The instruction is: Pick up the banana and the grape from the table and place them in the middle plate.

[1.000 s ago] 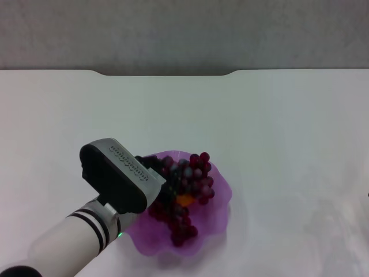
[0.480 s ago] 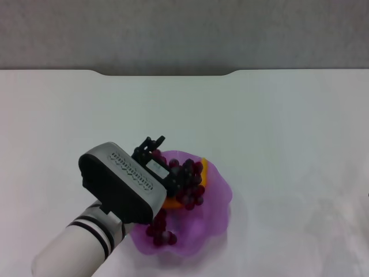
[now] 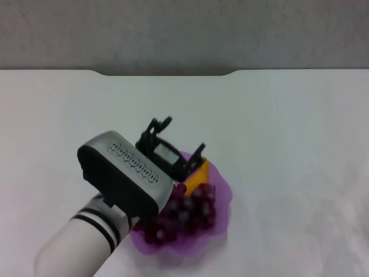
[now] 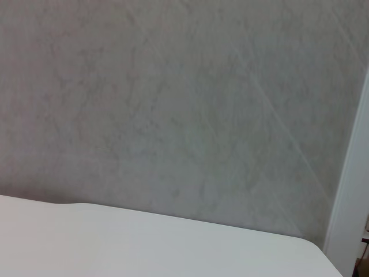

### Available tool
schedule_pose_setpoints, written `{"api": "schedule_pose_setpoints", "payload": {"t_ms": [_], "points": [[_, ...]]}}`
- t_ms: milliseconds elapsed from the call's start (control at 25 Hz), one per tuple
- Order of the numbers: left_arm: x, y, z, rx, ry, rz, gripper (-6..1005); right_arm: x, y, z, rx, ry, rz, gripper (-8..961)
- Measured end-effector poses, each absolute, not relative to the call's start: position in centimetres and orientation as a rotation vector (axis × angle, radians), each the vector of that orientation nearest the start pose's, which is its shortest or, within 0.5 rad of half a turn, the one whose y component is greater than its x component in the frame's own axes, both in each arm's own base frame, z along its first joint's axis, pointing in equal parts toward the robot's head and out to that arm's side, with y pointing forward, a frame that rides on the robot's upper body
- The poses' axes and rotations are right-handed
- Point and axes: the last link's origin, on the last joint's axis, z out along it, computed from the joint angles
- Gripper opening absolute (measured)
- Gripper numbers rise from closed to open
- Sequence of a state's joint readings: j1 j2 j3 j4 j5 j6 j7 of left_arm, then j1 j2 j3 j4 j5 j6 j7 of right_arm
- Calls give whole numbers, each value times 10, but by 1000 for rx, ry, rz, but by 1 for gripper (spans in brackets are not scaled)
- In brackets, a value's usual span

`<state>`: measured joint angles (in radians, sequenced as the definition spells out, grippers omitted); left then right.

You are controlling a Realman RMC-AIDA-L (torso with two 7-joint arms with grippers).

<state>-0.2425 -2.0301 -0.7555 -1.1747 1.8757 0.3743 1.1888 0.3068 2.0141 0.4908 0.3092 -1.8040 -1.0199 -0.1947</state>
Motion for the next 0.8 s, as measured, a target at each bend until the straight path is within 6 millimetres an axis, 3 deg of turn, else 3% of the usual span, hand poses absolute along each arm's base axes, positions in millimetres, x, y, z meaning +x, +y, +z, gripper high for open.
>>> {"api": "schedule_pose_setpoints", "payload": {"t_ms": [80,320,720,800], "points": [[-168,311,-100,-2058,-120,-352,883,381,287,-22,-1584,600,327,22],[-151,319,-77,-1949,-66,-417,800,383,287,-23,-1585,610,320,22],[-178,343,-21,-1690,-184,-446,348,383,287,-23,-1587,610,320,22],[-185,348,-9,-1643,-217,-467,298,382,288,-23,-1589,608,321,22]]}}
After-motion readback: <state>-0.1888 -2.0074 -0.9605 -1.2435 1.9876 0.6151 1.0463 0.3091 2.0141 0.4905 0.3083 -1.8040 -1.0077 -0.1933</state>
